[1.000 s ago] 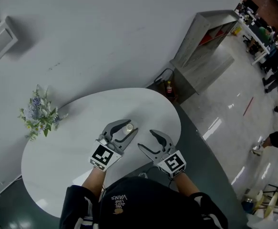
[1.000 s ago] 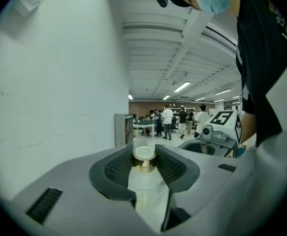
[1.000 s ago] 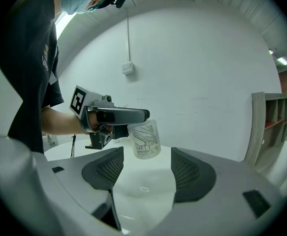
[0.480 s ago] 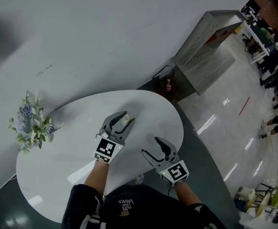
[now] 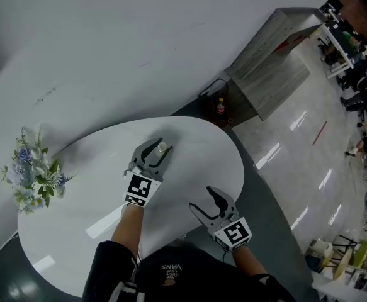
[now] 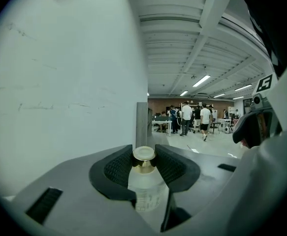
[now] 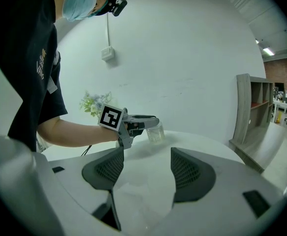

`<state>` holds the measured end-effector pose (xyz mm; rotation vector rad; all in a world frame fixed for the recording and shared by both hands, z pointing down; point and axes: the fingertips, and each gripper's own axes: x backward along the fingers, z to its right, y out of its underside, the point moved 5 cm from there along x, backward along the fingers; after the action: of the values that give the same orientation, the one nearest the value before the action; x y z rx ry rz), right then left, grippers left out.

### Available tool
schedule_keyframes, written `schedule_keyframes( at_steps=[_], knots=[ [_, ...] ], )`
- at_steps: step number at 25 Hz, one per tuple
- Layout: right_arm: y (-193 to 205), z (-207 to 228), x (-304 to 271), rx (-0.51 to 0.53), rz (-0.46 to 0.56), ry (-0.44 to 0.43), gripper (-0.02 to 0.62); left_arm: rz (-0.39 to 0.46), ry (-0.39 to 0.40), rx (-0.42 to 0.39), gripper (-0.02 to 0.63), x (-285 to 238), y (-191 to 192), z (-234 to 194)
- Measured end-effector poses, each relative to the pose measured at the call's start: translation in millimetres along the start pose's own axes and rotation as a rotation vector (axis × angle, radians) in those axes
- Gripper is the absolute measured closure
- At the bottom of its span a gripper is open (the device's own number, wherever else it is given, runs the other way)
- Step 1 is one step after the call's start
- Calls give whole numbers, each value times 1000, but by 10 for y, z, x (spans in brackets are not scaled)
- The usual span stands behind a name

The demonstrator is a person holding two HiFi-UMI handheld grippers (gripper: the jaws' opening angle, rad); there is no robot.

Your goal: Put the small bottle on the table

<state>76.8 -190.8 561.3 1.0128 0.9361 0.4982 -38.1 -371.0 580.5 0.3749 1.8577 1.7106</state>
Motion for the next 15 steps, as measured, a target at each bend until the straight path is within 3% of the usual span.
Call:
schedule_keyframes(
  at_steps=[15],
  knots=[
    [71, 187, 40, -22, 2, 52, 328, -44, -4, -17, 446, -135, 181, -52]
  ],
)
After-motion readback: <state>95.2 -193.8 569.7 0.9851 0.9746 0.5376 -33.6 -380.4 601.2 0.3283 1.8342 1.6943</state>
